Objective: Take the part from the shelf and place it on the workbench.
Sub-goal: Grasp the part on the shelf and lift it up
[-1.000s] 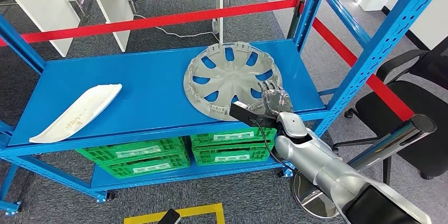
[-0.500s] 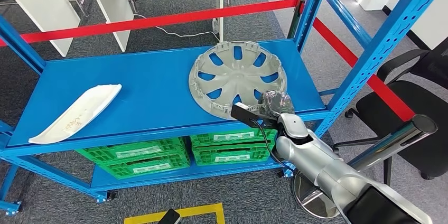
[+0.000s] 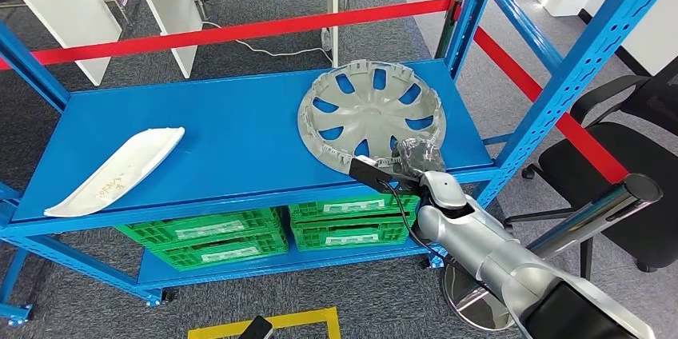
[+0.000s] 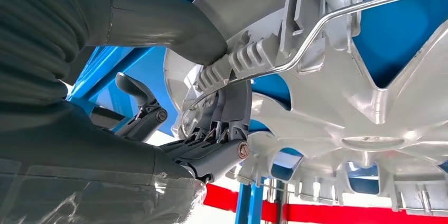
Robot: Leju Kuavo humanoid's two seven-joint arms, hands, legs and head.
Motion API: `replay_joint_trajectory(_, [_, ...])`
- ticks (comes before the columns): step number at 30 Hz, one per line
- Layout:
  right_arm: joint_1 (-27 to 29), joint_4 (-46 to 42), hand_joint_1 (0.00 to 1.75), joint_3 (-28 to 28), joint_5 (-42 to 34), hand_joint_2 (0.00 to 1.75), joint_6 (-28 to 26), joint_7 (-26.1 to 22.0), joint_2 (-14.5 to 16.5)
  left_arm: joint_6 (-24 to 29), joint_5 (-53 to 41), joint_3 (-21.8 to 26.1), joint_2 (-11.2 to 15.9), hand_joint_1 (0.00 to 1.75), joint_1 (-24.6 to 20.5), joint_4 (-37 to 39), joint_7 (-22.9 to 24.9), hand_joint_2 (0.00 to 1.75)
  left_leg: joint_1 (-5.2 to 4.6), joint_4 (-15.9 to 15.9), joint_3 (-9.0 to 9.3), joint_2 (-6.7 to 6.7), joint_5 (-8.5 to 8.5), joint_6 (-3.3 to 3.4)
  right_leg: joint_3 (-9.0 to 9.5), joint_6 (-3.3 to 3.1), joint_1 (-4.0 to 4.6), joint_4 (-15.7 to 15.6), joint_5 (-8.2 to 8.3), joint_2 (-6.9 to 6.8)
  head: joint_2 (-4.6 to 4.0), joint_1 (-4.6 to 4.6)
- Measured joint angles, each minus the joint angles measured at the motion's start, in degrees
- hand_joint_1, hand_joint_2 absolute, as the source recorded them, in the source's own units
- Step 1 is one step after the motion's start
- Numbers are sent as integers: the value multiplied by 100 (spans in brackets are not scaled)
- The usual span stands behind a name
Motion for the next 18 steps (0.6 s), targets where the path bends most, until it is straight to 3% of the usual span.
replay_joint_trajectory(18, [1, -1, 175, 1, -44, 175, -13, -11, -9, 0, 10, 2, 0, 0, 0, 0, -12, 0, 0, 0, 0, 0, 0, 0, 1, 0, 0, -3, 0, 0, 0, 0])
